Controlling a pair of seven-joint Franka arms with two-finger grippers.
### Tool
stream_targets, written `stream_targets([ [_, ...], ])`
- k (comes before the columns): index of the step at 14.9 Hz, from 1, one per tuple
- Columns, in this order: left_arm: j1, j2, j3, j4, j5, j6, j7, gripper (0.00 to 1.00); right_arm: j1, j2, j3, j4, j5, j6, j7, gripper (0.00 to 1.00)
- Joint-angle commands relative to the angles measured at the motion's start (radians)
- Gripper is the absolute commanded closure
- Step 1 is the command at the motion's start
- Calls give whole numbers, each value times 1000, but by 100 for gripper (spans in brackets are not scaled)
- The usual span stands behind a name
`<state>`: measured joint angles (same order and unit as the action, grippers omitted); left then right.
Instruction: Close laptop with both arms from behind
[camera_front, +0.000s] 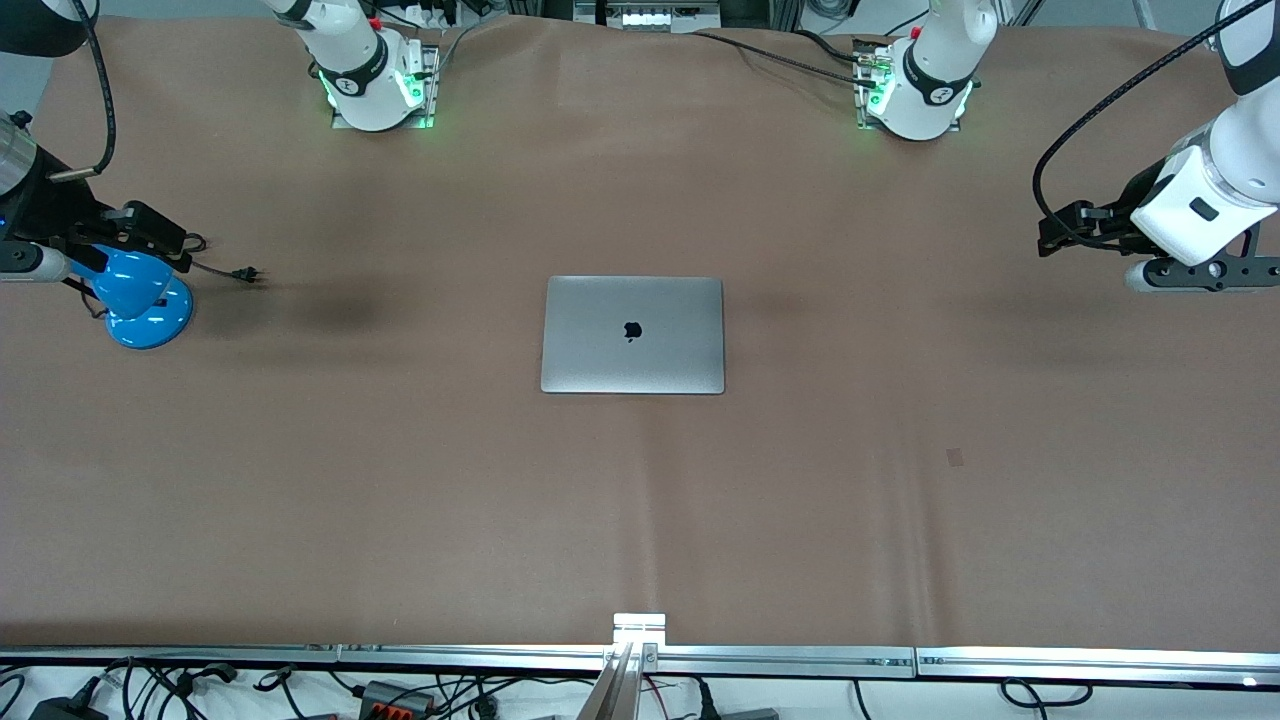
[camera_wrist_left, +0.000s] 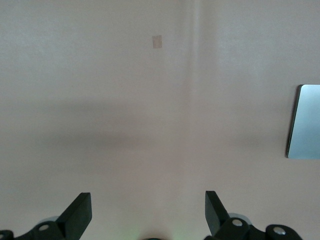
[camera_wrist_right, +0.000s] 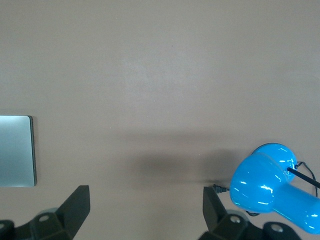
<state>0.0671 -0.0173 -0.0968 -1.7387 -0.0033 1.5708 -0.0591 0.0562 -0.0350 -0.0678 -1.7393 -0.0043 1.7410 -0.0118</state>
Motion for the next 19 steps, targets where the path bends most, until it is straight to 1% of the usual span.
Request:
stream_targets([
  [1, -6, -10, 5, 5, 16, -15, -10, 0, -12, -9, 2, 21, -6, -23, -8, 0],
  [9, -6, -10, 3, 5, 16, -15, -10, 0, -13, -5, 8, 21, -6, -18, 4, 0],
  [10, -6, -10, 5, 5, 16, -15, -10, 0, -33, -5, 14, 21, -6, -18, 0, 0],
  [11, -6, -10, 5, 5, 16, -15, -10, 0, -64, -5, 34, 21, -3, -21, -7, 0],
  [13, -6, -10, 5, 5, 16, -15, -10, 0, -70, -5, 51, 21, -3, -23, -7, 0],
  [19, -3, -10, 5, 5, 14, -20, -10, 0, -69, -11, 51, 21, -3, -54, 3, 0],
])
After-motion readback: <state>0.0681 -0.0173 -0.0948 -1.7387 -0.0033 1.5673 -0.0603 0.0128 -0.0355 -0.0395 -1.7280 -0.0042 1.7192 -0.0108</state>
